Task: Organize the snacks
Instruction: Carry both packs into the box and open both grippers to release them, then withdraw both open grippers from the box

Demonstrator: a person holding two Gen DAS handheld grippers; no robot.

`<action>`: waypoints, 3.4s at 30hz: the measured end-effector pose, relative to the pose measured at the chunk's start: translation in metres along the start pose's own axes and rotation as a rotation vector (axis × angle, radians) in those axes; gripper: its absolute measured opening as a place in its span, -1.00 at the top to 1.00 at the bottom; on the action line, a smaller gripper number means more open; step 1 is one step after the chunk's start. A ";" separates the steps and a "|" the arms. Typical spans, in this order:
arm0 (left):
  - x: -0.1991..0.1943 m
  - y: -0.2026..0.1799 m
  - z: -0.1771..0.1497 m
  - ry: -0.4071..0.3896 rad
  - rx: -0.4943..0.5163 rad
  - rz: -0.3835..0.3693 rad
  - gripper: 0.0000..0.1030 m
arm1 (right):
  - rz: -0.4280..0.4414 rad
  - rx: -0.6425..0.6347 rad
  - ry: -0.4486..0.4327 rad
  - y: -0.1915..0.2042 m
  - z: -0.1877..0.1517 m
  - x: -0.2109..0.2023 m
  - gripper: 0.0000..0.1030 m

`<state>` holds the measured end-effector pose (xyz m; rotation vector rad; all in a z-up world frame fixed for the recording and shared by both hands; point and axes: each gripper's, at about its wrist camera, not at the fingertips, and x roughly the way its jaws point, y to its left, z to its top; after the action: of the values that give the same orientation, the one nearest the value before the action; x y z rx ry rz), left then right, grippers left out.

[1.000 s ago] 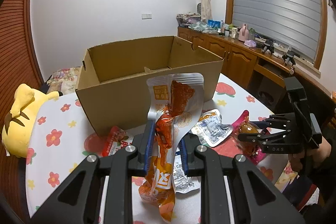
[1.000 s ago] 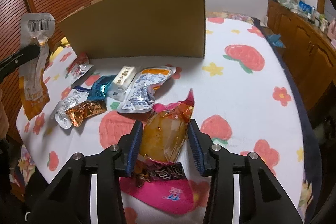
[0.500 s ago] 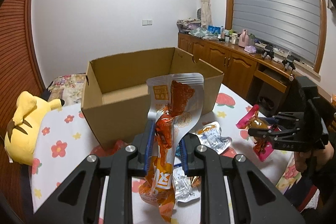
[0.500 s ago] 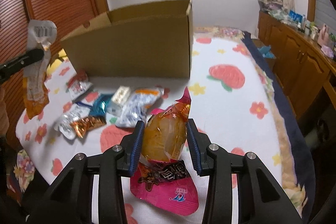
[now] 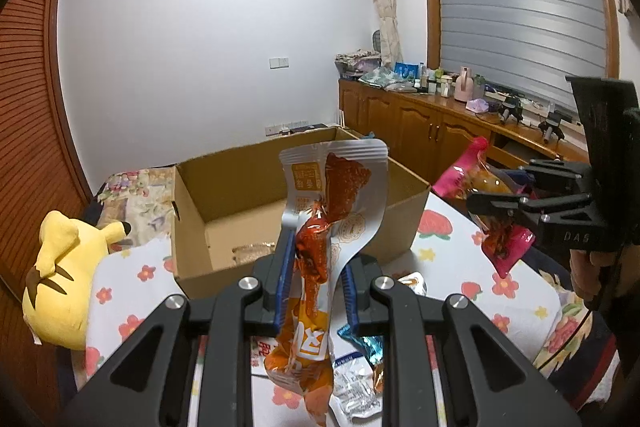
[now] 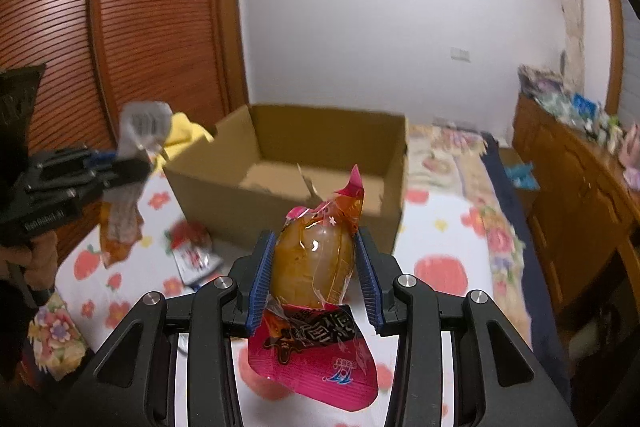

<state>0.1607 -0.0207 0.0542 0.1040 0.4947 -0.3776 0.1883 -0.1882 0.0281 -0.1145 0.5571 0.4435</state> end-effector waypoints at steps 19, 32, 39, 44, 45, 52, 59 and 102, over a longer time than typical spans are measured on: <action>0.024 0.023 0.067 -0.039 0.018 0.049 0.62 | 0.065 -0.044 -0.049 -0.008 0.077 0.049 0.23; 0.073 0.044 0.082 -0.008 -0.001 0.071 0.61 | -0.044 -0.071 0.043 -0.028 0.073 0.128 0.22; 0.098 0.049 0.081 0.024 -0.016 0.091 0.61 | -0.084 -0.123 0.089 -0.029 0.055 0.143 0.22; 0.108 0.053 0.076 0.040 -0.025 0.093 0.61 | -0.076 -0.130 0.106 -0.030 0.049 0.144 0.18; 0.111 0.053 0.076 0.044 -0.024 0.096 0.61 | -0.068 -0.124 0.103 -0.032 0.050 0.144 0.20; 0.127 0.054 0.072 0.072 -0.033 0.099 0.61 | -0.020 -0.090 0.095 -0.032 0.047 0.133 0.13; 0.148 0.048 0.058 0.133 -0.030 0.086 0.61 | -0.011 -0.096 0.107 -0.028 0.041 0.126 0.11; 0.054 0.011 -0.019 0.139 -0.032 0.061 0.23 | -0.008 -0.040 0.091 0.014 -0.010 0.046 0.06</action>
<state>0.2004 -0.0251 0.0116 0.1148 0.6332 -0.3041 0.2124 -0.1610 -0.0051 -0.1754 0.6376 0.4433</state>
